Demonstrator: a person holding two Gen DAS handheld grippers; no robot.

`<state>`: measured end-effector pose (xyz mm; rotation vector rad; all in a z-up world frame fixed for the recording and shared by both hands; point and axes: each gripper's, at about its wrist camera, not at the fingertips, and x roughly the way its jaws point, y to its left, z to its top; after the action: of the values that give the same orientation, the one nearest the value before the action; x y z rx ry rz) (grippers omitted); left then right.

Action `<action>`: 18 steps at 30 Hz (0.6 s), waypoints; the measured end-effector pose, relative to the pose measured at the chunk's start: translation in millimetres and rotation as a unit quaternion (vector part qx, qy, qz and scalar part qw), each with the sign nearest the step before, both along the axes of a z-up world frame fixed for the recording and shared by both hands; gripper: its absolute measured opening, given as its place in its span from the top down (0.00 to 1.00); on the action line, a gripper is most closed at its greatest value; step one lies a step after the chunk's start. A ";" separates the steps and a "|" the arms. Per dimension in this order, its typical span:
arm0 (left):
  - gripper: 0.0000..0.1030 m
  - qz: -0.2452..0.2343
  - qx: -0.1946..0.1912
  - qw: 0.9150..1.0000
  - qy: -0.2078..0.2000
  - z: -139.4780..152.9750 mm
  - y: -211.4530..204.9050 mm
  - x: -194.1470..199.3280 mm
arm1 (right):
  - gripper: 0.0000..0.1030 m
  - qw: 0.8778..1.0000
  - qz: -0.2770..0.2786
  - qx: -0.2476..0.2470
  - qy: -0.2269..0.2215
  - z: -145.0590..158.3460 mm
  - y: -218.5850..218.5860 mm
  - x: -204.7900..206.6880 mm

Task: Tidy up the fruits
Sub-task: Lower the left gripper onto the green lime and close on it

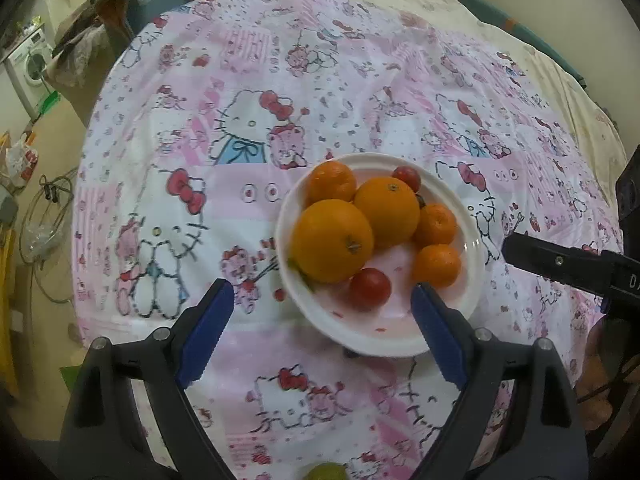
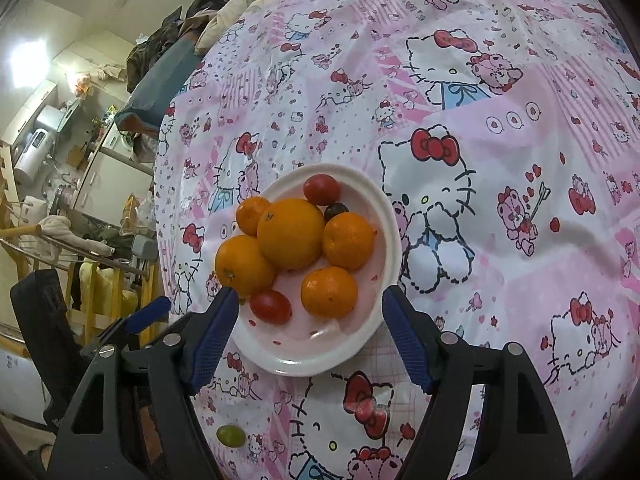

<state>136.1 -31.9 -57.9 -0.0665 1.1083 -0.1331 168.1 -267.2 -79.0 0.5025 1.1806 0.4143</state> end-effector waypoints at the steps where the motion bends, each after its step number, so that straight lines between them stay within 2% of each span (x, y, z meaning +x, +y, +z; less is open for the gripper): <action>1: 0.15 -0.001 0.002 1.000 -0.002 1.3 3.5 -3.0 | 0.26 1.000 0.000 0.001 0.000 0.8 0.2 -1.8; 5: 0.15 0.001 -0.008 1.000 -0.010 12.5 19.8 -17.8 | 0.26 1.000 -0.005 0.015 0.002 6.1 1.5 -15.9; 9: 0.15 -0.012 -0.008 1.000 -0.012 18.6 27.9 -33.5 | 0.26 1.000 0.005 0.008 -0.001 10.3 8.6 -32.8; 18: 0.15 -0.029 -0.013 0.999 0.013 13.4 38.0 -69.9 | 0.26 1.000 0.017 -0.002 0.021 -2.3 23.0 -61.6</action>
<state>66.2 6.1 -44.5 -0.0598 1.1357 -0.1986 106.5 -244.2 -81.3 0.4904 1.2325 0.4333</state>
